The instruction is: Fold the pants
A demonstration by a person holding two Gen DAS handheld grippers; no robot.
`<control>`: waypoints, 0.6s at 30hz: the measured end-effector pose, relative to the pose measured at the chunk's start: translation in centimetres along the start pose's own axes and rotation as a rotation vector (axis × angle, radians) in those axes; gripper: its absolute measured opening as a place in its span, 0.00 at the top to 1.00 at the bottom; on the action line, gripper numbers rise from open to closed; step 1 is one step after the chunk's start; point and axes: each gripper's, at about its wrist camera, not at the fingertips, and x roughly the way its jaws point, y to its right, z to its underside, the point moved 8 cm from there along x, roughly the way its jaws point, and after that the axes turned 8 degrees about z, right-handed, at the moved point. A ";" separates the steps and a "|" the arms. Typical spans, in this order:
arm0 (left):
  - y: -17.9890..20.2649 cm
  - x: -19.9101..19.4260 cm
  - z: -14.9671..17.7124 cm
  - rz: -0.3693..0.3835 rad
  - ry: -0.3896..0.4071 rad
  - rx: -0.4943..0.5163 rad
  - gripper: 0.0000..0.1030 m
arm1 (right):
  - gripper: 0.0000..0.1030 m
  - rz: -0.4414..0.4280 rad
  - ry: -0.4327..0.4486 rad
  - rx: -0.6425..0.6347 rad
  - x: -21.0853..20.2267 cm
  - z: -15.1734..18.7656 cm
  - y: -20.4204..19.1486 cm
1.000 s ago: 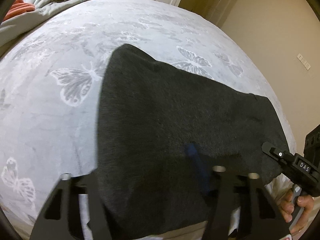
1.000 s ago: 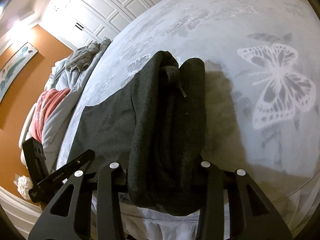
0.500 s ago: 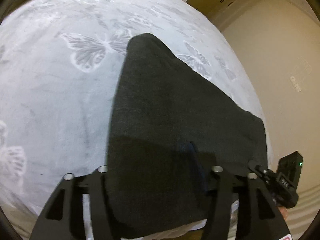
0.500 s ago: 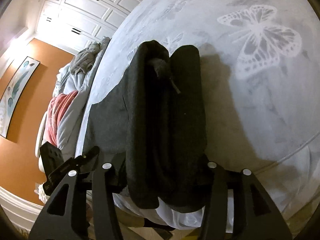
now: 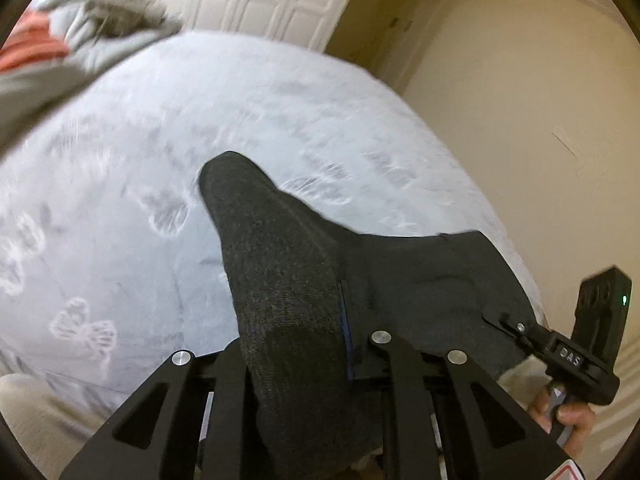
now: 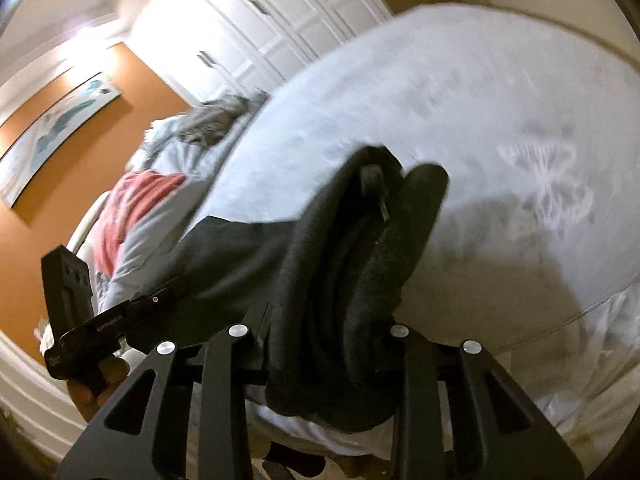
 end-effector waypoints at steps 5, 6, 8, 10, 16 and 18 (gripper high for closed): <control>4.9 -6.0 -2.3 0.020 0.132 0.113 0.86 | 0.71 -0.038 0.146 -0.099 -6.4 -2.0 -4.3; 5.7 -7.1 -2.8 0.033 0.159 0.123 0.86 | 0.71 -0.050 0.175 -0.106 -7.4 -2.5 -4.9; 7.4 -9.9 -4.6 0.067 0.232 0.149 0.86 | 0.71 -0.083 0.239 -0.125 -10.0 -3.8 -6.0; 8.8 -11.7 -6.5 0.086 0.294 0.177 0.86 | 0.71 -0.120 0.303 -0.143 -12.5 -5.4 -7.1; 12.3 -18.3 -11.8 0.139 0.478 0.269 0.86 | 0.71 -0.226 0.491 -0.212 -19.0 -10.9 -10.8; 13.5 -20.0 -14.1 0.152 0.542 0.302 0.86 | 0.71 -0.249 0.544 -0.241 -20.6 -12.8 -12.0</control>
